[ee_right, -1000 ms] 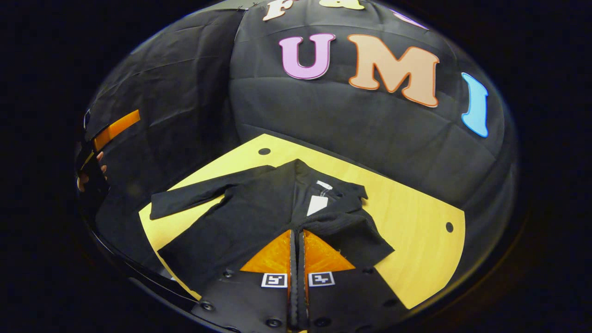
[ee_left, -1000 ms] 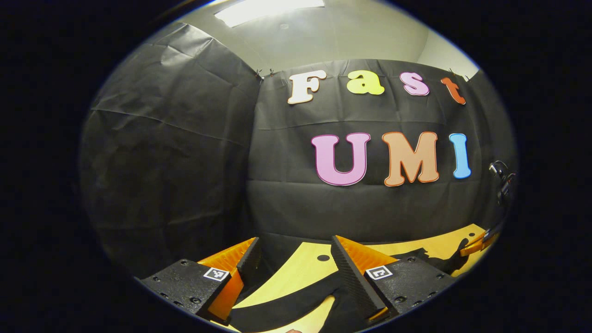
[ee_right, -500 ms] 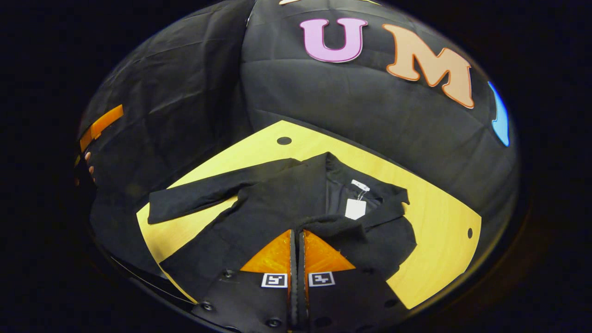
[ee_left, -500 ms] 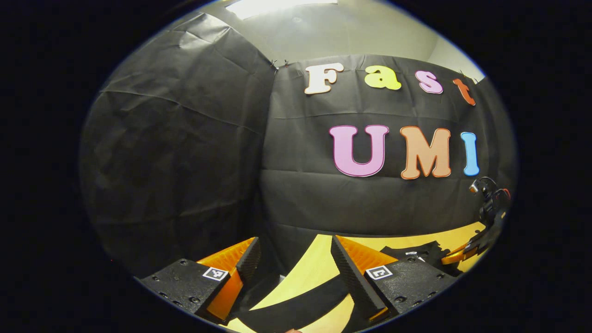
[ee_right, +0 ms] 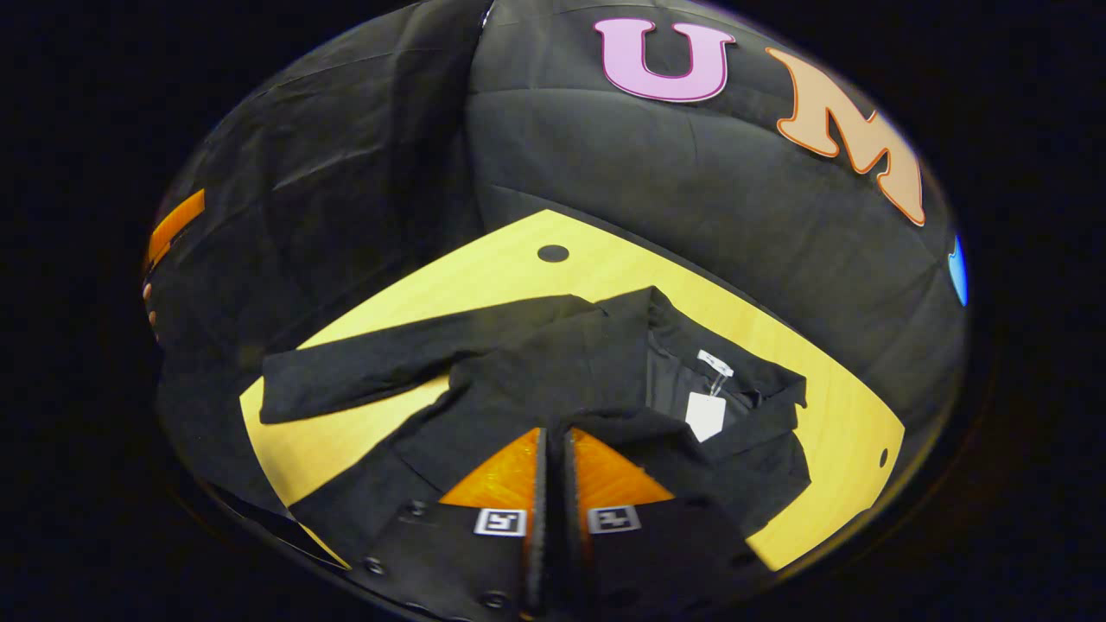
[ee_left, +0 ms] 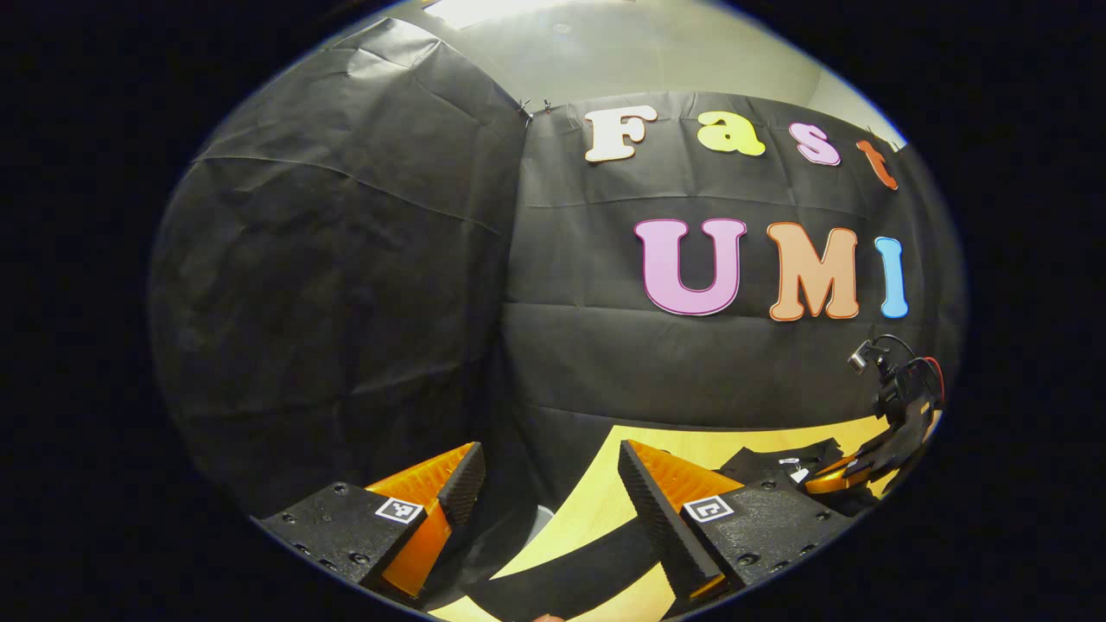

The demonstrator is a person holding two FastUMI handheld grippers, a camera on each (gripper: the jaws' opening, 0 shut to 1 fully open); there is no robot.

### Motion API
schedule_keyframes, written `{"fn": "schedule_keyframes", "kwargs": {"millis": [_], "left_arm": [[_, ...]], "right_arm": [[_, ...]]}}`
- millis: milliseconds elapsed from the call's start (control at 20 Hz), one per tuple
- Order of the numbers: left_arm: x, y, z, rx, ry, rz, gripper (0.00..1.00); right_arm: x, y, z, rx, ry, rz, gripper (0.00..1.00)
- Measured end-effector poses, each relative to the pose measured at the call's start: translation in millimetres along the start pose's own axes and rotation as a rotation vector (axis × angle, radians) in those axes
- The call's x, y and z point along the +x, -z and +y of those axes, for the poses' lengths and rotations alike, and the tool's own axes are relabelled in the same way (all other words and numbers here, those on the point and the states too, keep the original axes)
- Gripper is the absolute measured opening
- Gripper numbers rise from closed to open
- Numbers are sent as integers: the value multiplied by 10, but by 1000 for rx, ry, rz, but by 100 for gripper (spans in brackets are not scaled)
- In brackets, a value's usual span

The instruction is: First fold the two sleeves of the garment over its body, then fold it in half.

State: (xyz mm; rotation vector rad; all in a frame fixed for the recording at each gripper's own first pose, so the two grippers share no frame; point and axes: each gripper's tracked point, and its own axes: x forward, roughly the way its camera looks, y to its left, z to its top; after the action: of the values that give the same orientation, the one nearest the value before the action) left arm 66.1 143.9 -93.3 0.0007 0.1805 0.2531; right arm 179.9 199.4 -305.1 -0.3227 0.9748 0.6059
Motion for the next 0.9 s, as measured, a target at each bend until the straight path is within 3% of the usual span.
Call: {"fn": "schedule_keyframes", "kwargs": {"millis": [50,150,550,750,900], "left_arm": [[3,-10,2,-1,0,-1,94],[35,-28,-5,0,1,-4,94],[116,70,86,38,33,16,94],[210,465,223,117,86,116,94],[224,975,201,188,165,260,94]], "right_arm": [[-7,-139,50,17,-19,-61,37],[-169,-355,-51,16,35,-155,94],[-639,-569,-286,25,139,-295,98],[-831,-493,-360,38,175,-313,98],[-927,-403,-381,55,194,-320,99]]}}
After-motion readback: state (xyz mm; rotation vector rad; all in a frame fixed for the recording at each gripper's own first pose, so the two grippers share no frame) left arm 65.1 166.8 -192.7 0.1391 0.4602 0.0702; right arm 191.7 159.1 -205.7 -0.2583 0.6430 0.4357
